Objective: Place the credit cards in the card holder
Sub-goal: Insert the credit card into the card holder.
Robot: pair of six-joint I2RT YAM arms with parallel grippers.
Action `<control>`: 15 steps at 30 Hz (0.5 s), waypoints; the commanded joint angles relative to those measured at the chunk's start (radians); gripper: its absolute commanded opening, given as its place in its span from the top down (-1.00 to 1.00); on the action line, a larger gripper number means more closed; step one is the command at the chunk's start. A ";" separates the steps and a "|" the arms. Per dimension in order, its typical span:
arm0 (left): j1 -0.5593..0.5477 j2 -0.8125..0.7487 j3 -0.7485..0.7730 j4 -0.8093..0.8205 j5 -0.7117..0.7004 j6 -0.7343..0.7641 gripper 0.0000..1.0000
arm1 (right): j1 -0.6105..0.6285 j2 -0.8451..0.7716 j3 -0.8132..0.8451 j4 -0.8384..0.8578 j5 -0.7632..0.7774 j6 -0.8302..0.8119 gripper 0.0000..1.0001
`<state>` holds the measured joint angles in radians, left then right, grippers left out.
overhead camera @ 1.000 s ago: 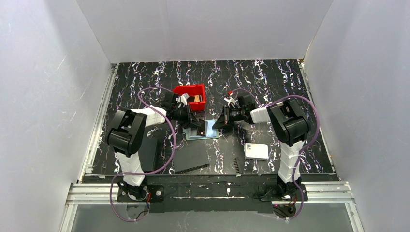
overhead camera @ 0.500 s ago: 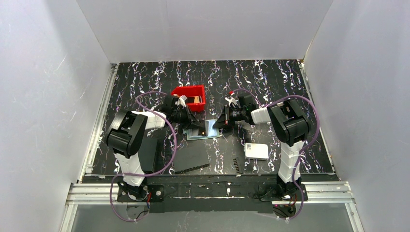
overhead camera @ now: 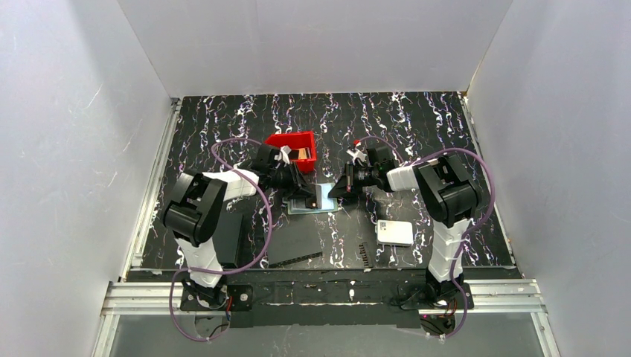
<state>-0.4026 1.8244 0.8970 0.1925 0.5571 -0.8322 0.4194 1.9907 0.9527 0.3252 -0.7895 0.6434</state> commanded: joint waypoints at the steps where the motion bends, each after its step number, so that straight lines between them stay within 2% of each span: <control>1: -0.043 -0.060 0.042 -0.248 -0.143 0.148 0.41 | 0.004 -0.046 0.032 -0.127 0.084 -0.090 0.97; 7: -0.090 -0.078 0.082 -0.333 -0.236 0.207 0.11 | 0.006 -0.085 0.047 -0.208 0.116 -0.133 0.97; 15: -0.150 -0.029 0.179 -0.438 -0.329 0.262 -0.01 | 0.014 -0.075 0.043 -0.244 0.150 -0.172 0.97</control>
<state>-0.5240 1.7721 1.0286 -0.0704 0.3519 -0.6483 0.4271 1.9236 0.9749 0.1215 -0.6773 0.5148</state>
